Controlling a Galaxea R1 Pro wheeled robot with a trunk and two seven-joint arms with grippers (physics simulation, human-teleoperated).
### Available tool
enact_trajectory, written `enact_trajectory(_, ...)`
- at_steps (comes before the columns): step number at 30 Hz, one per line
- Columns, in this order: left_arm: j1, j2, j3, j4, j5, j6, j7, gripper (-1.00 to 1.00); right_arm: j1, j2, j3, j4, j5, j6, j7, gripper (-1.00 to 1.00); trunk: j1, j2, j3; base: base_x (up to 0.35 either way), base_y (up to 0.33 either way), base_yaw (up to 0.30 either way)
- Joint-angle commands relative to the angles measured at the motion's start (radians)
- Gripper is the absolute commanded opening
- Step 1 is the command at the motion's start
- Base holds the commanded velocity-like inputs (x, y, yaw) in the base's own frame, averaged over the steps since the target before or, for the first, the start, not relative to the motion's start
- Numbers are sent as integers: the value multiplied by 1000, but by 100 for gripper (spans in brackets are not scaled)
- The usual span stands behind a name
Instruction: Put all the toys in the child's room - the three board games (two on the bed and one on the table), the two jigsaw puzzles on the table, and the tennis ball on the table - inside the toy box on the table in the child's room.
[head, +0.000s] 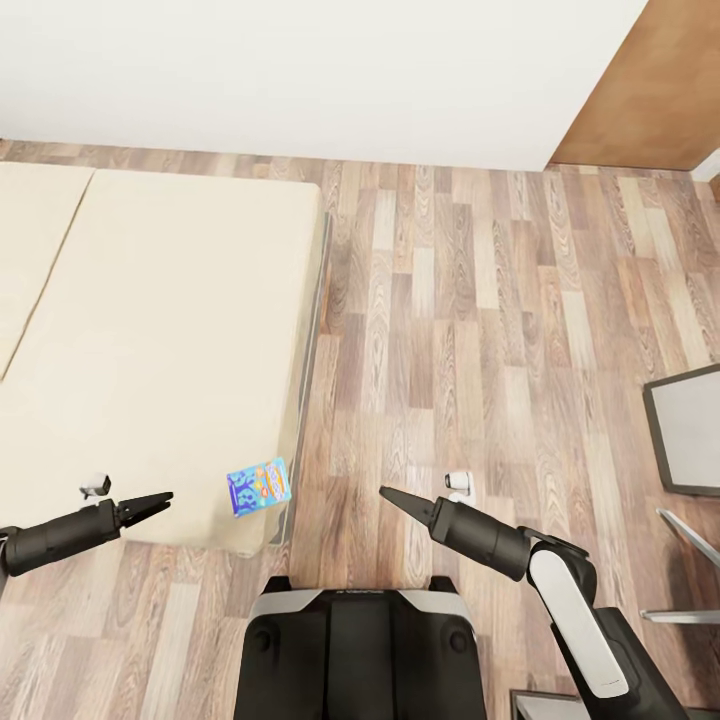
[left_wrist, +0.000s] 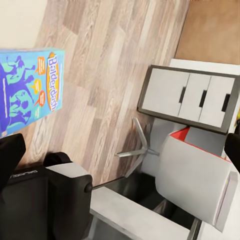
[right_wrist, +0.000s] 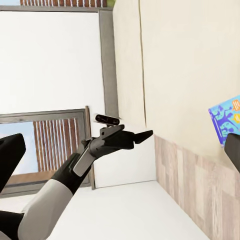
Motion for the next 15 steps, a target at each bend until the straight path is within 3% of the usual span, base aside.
enact_trajectory(1,0,0,1,0,-4,11,-6,100,0,0,0,0,-5,5,-1,100,1,-1,1,0,0,0)
enact_trajectory(15,0,-2,-1,0,-6,9,-4,100,0,0,-6,-1,-5,6,-1,100,1,-1,24,0,0,0)
